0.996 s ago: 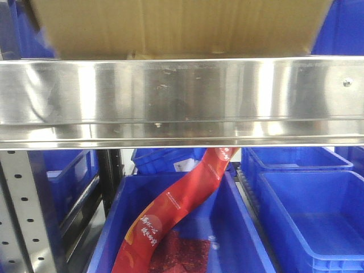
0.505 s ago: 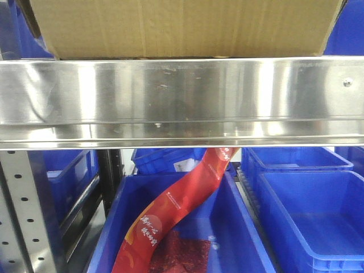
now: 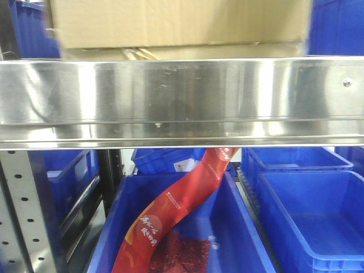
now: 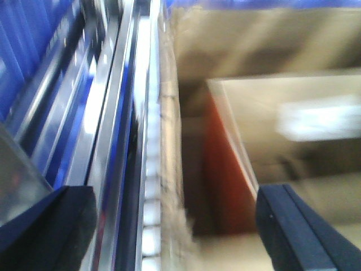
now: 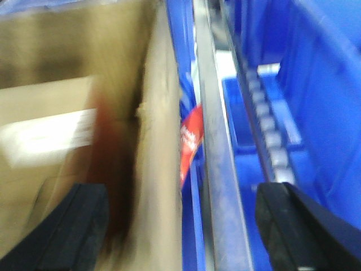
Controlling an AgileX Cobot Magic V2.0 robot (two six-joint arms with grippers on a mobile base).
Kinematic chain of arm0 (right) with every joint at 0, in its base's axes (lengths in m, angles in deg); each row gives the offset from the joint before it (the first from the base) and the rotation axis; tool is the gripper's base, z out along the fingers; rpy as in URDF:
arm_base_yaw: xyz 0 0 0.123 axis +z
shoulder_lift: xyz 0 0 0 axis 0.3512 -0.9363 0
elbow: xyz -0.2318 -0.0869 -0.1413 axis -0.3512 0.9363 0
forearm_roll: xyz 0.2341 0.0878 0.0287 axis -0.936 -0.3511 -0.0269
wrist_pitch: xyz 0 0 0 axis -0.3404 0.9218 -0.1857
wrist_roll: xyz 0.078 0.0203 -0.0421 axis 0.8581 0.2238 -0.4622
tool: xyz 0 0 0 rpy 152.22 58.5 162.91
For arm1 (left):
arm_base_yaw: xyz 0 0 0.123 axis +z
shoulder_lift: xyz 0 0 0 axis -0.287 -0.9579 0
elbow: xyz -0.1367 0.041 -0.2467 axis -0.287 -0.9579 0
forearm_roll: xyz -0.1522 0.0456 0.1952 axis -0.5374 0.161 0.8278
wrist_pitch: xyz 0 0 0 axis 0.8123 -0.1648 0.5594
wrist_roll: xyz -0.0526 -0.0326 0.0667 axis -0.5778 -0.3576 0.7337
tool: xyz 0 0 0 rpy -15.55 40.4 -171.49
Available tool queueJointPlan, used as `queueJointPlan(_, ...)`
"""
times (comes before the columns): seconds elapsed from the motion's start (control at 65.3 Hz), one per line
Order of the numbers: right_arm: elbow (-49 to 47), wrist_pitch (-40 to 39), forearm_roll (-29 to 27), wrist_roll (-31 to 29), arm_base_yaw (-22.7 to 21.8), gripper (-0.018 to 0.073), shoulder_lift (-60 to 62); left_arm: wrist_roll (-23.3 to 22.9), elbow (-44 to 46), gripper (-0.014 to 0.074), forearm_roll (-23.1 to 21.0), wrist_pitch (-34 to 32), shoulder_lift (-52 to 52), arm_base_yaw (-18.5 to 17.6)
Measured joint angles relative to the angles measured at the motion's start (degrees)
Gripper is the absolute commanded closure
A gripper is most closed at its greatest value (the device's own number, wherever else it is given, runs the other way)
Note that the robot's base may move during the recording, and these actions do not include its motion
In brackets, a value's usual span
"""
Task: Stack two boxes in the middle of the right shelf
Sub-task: 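Lower the stacked boxes onto the middle shelf with both grippers, then open both grippers and pull them back from the boxes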
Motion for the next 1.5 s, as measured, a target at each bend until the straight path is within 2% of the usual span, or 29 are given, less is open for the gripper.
queueJointPlan(0.061,0.00,0.45,0.13,-0.91,0.00,0.0318,1.20,0.00,0.05,0.0255,-0.36,0.00,1.22,0.00)
queueJointPlan(0.214,-0.11,4.07,0.33,-2.87,0.00,0.0720,1.92,0.00,0.43,0.0593,-1.14,0.37,2.63,0.00)
queueJointPlan(0.26,-0.11,5.58,0.33,-3.25,0.00,0.0719,1.62,0.00,0.43,0.0708,-1.31,0.60,2.63,0.00)
queueJointPlan(0.368,-0.11,6.95,0.33,-5.95,0.00,0.0720,1.18,1.54,0.43,0.0706,-2.74,1.60,2.63,0.00)
queueJointPlan(0.49,0.66,5.99,-0.31,-8.69,0.00,0.0720,2.24,8.50,-0.23,0.0707,-6.53,-0.09,3.20,-0.10)
queueJointPlan(0.551,2.84,2.48,-0.45,-11.45,0.00,0.0720,4.36,11.35,-1.93,0.0707,-8.08,-3.23,4.38,-0.83)
queueJointPlan(0.674,10.89,-7.66,-0.45,-13.21,0.00,0.0720,10.14,13.14,-10.16,0.0707,-10.08,-13.62,9.09,-2.24)
queueJointPlan(0.858,29.17,-24.43,-0.45,-11.36,0.00,0.0720,18.77,12.77,-29.93,0.0707,-12.46,-29.69,18.32,-1.94)
queueJointPlan(0.98,39.01,-32.83,-0.54,-7.80,-1.09,0.0720,24.44,10.78,-42.71,0.0707,-13.04,-36.73,24.91,1.81)
queueJointPlan(1.087,44.72,-34.82,-0.54,-6.77,-2.59,0.0720,28.53,10.14,-52.52,0.0707,-14.03,-41.96,32.02,5.87)
queueJointPlan(1.271,50.45,-34.39,-0.44,-6.64,-3.40,0.0720,36.93,10.00,-64.23,0.0707,-13.82,-44.11,45.38,9.96)
queueJointPlan(1.501,50.75,-33.84,-0.33,-6.64,-3.40,0.0720,45.79,10.00,-69.00,0.0707,-13.18,-44.11,58.38,10.30)
